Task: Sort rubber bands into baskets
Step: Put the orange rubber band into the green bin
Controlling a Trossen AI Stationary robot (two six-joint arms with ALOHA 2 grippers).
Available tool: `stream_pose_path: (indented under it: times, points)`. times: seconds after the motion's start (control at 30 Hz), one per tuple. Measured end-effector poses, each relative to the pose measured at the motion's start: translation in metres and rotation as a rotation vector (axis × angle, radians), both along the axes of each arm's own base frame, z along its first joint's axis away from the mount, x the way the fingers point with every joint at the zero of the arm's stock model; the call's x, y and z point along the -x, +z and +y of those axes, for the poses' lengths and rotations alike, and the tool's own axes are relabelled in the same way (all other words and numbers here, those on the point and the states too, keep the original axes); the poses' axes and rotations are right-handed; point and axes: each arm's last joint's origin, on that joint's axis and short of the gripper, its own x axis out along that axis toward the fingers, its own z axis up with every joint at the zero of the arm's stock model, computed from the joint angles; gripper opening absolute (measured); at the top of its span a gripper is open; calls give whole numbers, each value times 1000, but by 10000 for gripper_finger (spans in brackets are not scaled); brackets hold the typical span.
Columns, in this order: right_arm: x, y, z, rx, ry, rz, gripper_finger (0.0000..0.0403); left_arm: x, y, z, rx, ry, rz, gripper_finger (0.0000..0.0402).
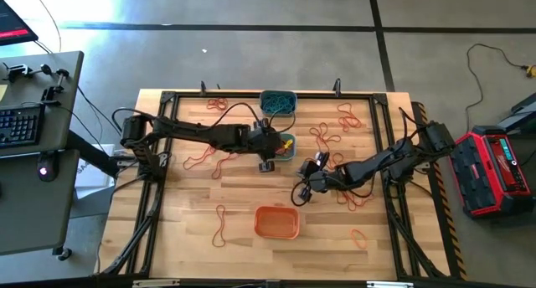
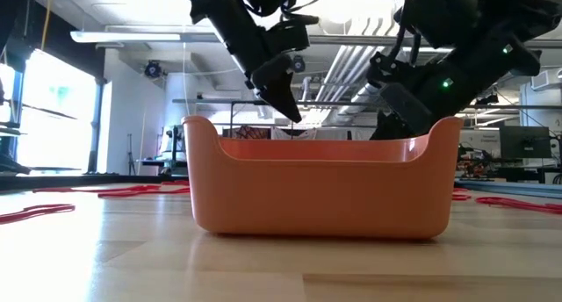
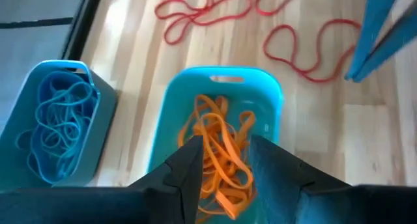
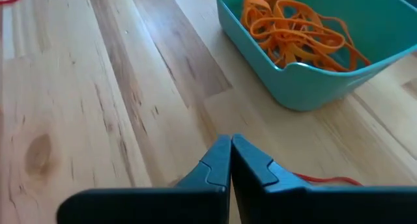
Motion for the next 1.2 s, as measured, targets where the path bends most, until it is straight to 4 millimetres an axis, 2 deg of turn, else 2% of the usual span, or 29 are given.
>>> stream_pose_path:
  times: [0.3,0.47,0.6,0.83,1.07,1.2]
  points:
    - [0,-3,-14,-27,-17,44,5,3,-1,18,10,70,3,115]
    - [2,-3,-15,-26,-18,69,43,5,-1,21,-10,102,20,115]
    - [10,0,-13,-60,-32,115,82,5,-3,15,-33,129,20,115]
    - [28,14,3,-145,11,158,124,7,-15,8,-40,121,-6,115]
    - [53,17,29,-283,42,341,126,6,-16,3,-33,117,-27,115]
    - [63,31,52,-311,27,450,126,4,-15,-3,-33,99,-53,115]
